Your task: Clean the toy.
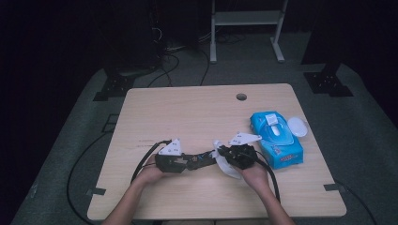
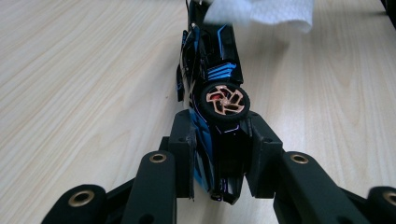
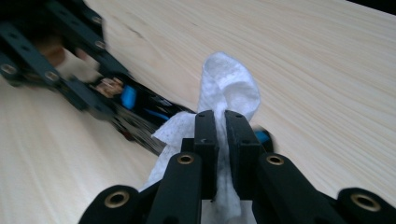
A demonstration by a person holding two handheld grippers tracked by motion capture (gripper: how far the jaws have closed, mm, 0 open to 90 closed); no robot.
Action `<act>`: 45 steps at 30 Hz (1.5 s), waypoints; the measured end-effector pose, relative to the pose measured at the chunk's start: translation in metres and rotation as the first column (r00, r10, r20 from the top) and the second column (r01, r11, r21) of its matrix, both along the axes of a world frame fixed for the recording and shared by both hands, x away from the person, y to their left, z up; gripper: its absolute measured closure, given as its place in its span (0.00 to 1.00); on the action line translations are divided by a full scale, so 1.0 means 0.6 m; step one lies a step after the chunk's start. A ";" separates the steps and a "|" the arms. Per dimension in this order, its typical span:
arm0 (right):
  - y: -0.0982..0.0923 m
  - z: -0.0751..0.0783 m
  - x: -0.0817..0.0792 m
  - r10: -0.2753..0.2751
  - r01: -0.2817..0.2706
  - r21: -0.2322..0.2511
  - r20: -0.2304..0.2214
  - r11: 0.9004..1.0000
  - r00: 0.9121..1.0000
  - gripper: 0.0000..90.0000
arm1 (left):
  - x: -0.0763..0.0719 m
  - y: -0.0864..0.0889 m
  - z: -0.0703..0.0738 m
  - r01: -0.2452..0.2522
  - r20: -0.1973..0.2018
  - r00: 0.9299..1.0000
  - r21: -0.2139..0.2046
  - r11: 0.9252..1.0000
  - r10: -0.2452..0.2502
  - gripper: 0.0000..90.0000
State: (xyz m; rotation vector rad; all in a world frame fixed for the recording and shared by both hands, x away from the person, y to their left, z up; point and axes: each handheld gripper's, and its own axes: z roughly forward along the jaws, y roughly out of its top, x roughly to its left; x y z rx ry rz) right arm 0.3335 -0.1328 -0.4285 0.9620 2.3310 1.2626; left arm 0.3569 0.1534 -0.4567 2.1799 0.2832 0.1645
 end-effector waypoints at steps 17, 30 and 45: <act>0.017 0.001 0.002 0.007 -0.007 0.013 0.011 1.000 1.000 0.93 | -0.001 0.004 -0.001 0.001 -0.001 1.000 0.000 1.000 -0.001 0.76; -0.007 -0.004 0.005 -0.023 0.023 0.023 -0.016 0.999 1.000 0.93 | 0.001 0.010 0.000 0.001 -0.009 1.000 0.005 1.000 -0.001 0.76; -0.019 -0.002 0.003 -0.014 0.015 0.032 -0.008 0.999 1.000 0.92 | 0.006 -0.019 0.022 -0.016 0.001 1.000 0.035 0.999 0.016 0.64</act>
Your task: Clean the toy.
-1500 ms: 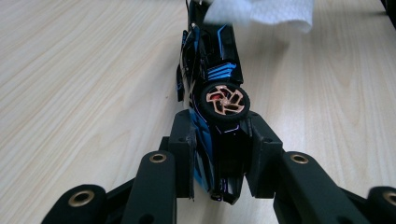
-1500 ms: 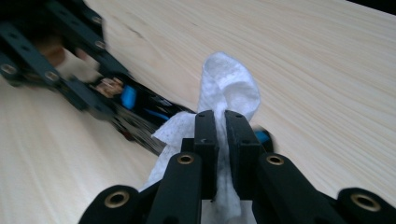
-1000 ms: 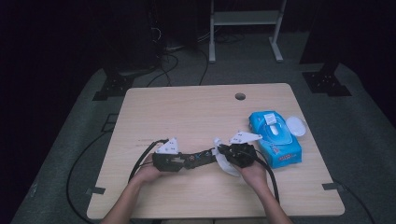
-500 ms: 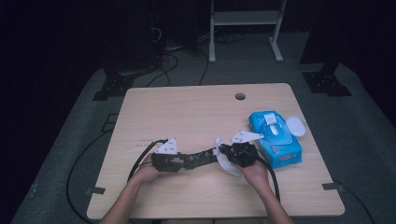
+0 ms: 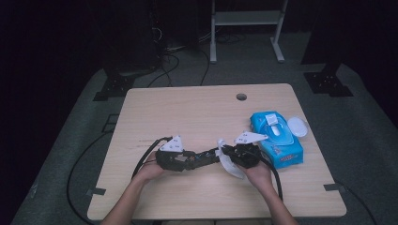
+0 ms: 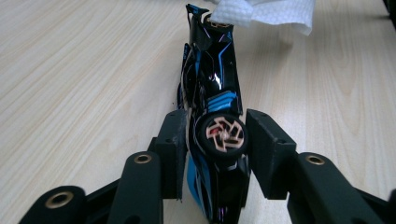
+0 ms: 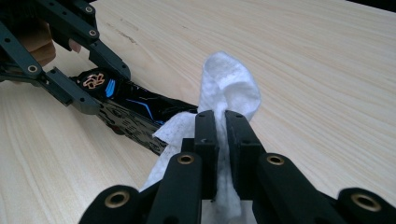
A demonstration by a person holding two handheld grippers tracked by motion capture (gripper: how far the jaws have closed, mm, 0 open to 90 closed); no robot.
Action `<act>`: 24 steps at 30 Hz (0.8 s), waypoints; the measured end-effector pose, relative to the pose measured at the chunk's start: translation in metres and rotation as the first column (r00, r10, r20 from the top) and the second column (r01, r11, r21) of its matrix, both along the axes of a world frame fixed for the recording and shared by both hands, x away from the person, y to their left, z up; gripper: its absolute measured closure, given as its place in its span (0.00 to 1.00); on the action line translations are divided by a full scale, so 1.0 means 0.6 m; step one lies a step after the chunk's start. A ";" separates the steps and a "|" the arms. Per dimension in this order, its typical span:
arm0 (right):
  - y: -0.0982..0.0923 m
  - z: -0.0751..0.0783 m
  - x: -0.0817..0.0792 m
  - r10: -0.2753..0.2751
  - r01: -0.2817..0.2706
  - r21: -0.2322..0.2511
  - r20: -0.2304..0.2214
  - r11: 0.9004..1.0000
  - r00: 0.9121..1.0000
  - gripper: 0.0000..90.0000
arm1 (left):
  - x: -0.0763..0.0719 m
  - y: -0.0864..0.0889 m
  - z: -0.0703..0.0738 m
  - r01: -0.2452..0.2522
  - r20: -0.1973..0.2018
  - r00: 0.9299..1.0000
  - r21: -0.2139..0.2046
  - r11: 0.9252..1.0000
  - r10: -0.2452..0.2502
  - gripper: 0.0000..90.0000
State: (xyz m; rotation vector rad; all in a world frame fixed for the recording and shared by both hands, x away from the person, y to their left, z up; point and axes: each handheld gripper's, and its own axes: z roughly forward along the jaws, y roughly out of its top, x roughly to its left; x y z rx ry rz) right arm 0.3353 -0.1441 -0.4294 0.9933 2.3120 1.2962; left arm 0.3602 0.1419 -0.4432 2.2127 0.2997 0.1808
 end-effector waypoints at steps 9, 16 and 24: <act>-0.016 0.003 -0.005 -0.008 0.008 -0.004 0.002 1.000 1.000 0.92 | 0.011 -0.040 0.019 -0.002 0.017 1.000 0.068 0.998 0.001 0.59; -0.027 0.003 -0.009 -0.020 0.020 -0.006 0.001 1.000 1.000 0.92 | 0.020 -0.070 0.023 0.015 -0.005 1.000 0.101 0.995 -0.014 0.59; -0.036 -0.001 -0.012 -0.025 0.025 -0.002 0.003 1.000 1.000 0.92 | 0.029 -0.098 0.019 0.012 -0.018 1.000 0.153 0.988 -0.010 0.59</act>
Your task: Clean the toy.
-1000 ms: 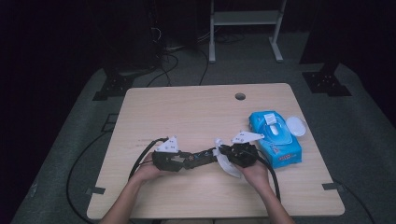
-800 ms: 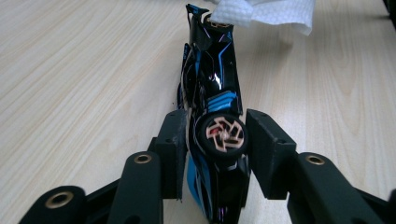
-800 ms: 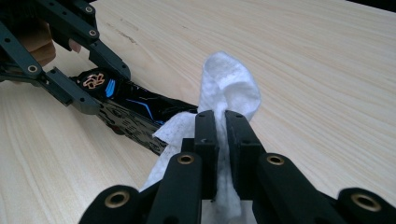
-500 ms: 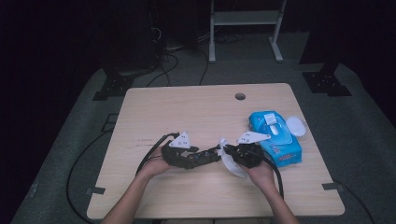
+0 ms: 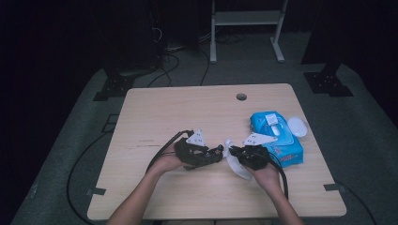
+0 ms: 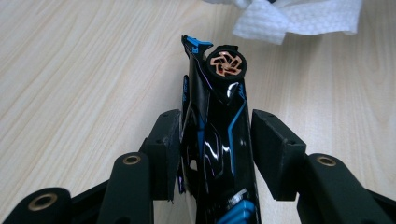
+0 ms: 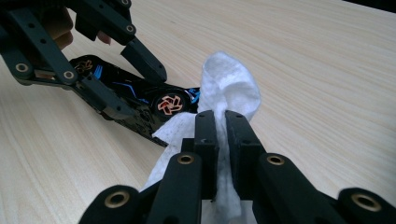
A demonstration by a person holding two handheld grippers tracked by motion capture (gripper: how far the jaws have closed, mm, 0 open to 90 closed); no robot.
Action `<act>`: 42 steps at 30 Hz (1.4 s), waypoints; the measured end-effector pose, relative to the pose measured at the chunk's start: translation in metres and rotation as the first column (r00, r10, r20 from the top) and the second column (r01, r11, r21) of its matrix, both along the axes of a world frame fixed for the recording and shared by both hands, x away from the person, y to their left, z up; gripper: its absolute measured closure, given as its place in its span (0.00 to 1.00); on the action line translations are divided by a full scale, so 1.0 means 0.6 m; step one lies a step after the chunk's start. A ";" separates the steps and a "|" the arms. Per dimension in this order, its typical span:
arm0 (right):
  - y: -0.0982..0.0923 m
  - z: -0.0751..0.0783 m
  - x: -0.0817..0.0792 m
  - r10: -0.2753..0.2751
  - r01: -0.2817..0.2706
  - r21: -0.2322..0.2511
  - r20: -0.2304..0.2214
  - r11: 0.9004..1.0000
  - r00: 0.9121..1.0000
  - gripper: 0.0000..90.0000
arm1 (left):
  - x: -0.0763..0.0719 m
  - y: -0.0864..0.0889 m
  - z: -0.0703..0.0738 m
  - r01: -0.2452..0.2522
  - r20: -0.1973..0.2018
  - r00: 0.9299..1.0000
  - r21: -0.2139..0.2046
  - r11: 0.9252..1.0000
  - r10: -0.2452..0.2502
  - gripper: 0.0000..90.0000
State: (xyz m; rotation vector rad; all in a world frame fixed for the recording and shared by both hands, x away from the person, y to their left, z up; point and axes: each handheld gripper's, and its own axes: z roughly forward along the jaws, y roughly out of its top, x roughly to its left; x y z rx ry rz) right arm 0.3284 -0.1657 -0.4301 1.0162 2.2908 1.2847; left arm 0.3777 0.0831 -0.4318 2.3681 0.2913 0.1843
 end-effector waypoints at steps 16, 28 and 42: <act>-0.003 -0.009 -0.002 -0.002 0.002 0.010 -0.012 1.000 1.000 0.92 | 0.011 -0.032 -0.008 -0.017 -0.022 1.000 0.112 0.994 0.019 0.60; -0.001 -0.014 0.004 0.017 -0.016 0.045 -0.024 0.999 1.000 0.92 | 0.001 -0.034 -0.001 0.036 -0.020 0.999 0.092 0.995 -0.035 0.64; -0.008 0.033 -0.007 0.057 -0.062 0.169 0.032 0.984 0.998 0.92 | -0.014 -0.024 0.043 0.057 0.026 0.998 -0.078 0.995 -0.055 0.64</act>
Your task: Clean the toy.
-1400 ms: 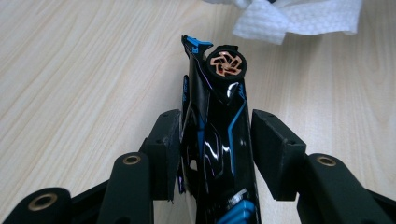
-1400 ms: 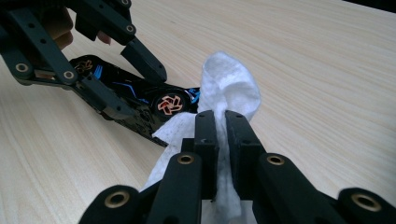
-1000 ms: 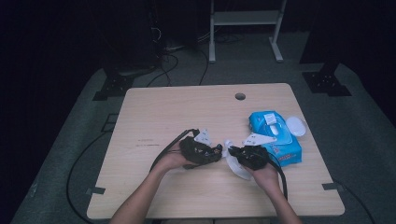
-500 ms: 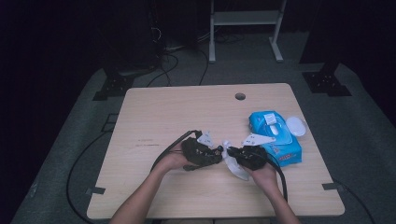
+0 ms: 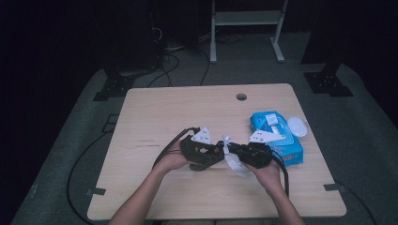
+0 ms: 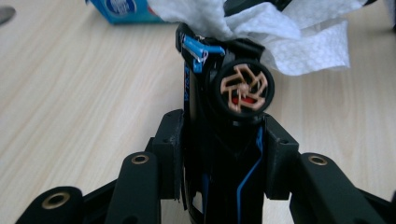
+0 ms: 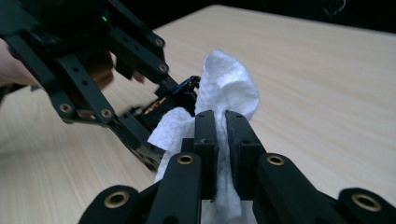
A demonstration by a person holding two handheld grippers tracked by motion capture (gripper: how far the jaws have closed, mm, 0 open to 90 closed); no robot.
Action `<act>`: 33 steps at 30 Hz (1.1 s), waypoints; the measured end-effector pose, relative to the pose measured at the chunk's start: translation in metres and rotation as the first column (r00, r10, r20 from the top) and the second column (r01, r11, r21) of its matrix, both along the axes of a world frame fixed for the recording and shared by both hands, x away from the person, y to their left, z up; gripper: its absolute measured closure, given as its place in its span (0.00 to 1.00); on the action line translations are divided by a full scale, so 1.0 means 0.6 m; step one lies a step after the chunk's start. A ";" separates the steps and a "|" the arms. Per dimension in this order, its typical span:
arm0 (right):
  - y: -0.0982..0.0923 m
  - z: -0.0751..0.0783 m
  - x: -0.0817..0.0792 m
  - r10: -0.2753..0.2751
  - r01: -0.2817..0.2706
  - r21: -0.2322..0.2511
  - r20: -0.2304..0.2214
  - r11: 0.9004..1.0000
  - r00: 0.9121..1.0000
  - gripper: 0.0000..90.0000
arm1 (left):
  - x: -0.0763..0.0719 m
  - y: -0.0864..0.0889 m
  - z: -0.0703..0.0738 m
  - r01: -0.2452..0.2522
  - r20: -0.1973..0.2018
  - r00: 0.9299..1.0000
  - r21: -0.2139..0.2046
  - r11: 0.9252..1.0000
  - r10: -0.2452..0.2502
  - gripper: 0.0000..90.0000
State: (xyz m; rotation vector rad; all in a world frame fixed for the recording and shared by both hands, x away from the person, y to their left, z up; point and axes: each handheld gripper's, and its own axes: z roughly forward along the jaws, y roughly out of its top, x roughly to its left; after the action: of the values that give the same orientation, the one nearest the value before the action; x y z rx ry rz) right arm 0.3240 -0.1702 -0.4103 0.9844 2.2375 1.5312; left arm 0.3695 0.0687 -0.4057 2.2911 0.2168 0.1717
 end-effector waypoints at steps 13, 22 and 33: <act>0.038 0.051 -0.018 0.059 -0.057 -0.029 0.088 0.998 0.994 0.92 | -0.016 0.022 -0.002 -0.005 -0.006 1.000 -0.137 0.991 0.004 0.64; 0.067 0.058 -0.023 0.090 -0.084 -0.063 0.108 0.995 0.990 0.92 | -0.025 0.053 -0.012 -0.012 -0.016 1.000 -0.204 0.979 0.009 0.64; 0.062 0.046 -0.022 0.067 -0.060 -0.071 0.103 0.996 0.992 0.92 | -0.036 0.077 -0.018 -0.021 -0.009 1.000 -0.238 0.971 0.020 0.65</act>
State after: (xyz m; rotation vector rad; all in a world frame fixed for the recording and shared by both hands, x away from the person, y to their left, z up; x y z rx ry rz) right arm 0.3106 -0.1332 -0.3826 0.8013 2.2511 1.4861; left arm 0.3477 0.1150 -0.4163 2.0511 0.2509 0.1406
